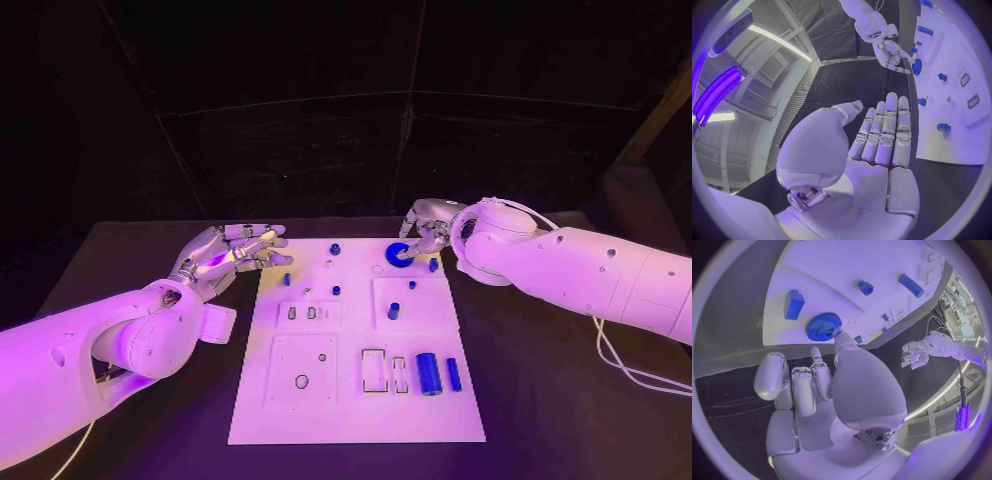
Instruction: Assemble the parts on the task board
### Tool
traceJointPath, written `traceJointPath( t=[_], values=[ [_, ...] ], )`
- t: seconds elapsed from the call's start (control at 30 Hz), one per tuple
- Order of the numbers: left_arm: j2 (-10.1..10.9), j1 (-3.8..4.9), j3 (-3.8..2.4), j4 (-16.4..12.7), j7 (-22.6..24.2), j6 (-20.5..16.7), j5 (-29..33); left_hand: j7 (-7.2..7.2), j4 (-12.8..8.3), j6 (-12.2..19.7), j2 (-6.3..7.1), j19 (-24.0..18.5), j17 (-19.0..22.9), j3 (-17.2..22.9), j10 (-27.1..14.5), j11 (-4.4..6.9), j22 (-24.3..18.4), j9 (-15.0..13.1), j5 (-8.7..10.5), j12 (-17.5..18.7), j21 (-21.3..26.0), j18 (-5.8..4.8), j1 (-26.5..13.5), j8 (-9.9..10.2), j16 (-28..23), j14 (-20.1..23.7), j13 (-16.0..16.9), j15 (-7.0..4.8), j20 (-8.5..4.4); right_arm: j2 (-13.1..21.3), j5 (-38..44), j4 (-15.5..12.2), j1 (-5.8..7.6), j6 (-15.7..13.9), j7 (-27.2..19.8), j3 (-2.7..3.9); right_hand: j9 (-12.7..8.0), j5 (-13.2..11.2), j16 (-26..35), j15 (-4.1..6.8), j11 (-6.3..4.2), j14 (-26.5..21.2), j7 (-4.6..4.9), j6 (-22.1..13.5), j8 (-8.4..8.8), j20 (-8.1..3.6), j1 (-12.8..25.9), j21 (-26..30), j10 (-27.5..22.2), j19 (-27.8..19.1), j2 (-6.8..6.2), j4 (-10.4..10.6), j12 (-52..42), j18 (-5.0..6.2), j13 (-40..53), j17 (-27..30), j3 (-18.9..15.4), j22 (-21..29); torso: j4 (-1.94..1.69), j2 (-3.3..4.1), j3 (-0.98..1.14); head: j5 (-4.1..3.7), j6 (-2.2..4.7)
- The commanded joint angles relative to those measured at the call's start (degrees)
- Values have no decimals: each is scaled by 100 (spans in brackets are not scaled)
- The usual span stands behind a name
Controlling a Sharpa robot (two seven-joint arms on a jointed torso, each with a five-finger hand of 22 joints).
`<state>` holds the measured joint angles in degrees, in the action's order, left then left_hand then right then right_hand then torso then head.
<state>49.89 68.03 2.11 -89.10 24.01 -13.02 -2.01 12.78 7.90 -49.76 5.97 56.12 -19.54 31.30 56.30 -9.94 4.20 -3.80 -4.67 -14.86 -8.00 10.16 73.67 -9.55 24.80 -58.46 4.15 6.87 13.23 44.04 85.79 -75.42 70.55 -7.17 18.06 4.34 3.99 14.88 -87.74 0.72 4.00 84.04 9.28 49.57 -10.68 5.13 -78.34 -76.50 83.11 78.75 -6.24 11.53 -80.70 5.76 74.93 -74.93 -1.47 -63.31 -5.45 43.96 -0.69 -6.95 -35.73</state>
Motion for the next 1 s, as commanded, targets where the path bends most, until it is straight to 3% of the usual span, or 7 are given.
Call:
traceJointPath(
  t=[0.03,0.7,0.87,1.0],
  values=[
    [-11,6,-5,-3,31,81,-17,97,5,38,-13,36,-8,-39,-41,-8,-5,-6,18,-24,33,28,-53,-36,37,39,6,-9,3,-21,-61,17,-4,178,-53,-2,9,25,-19,-38,10,490,-16,-20,-29,46,-80,-27,-14,-10,17,12,11,-57,511,-1005,20,-9,1,0,1,2,2],
    [-9,6,-5,35,15,107,-17,97,5,38,-13,36,-8,-39,-41,-8,-5,-6,18,-24,33,28,-53,-36,37,39,6,-9,3,-44,-70,29,-69,166,-134,-9,29,77,-22,-23,-13,490,-44,88,-136,38,-174,-38,11,-14,122,-37,-26,-57,559,-1012,28,-22,-2,0,2,-9,-1],
    [-19,6,-5,41,13,115,-17,97,5,38,-13,36,-8,-39,-41,-8,-5,-6,18,-24,33,28,-53,-36,37,39,6,-9,3,-52,-65,32,-72,61,-171,-9,38,104,-25,-5,-34,491,-65,180,-207,23,-295,-50,32,-12,239,-117,-49,-59,589,-1020,81,-37,3,1,7,-6,6],
    [-25,6,-5,52,3,125,-17,97,5,38,-13,36,-8,-39,-41,-8,-5,-6,18,-24,33,28,-53,-36,37,39,6,-9,3,-59,253,-3,-84,-142,-203,-9,52,-239,-32,27,-69,495,-100,373,-308,-4,-476,-73,64,1,407,-245,-80,-64,630,-1040,236,-72,-6,0,6,-10,3]
  ],
)
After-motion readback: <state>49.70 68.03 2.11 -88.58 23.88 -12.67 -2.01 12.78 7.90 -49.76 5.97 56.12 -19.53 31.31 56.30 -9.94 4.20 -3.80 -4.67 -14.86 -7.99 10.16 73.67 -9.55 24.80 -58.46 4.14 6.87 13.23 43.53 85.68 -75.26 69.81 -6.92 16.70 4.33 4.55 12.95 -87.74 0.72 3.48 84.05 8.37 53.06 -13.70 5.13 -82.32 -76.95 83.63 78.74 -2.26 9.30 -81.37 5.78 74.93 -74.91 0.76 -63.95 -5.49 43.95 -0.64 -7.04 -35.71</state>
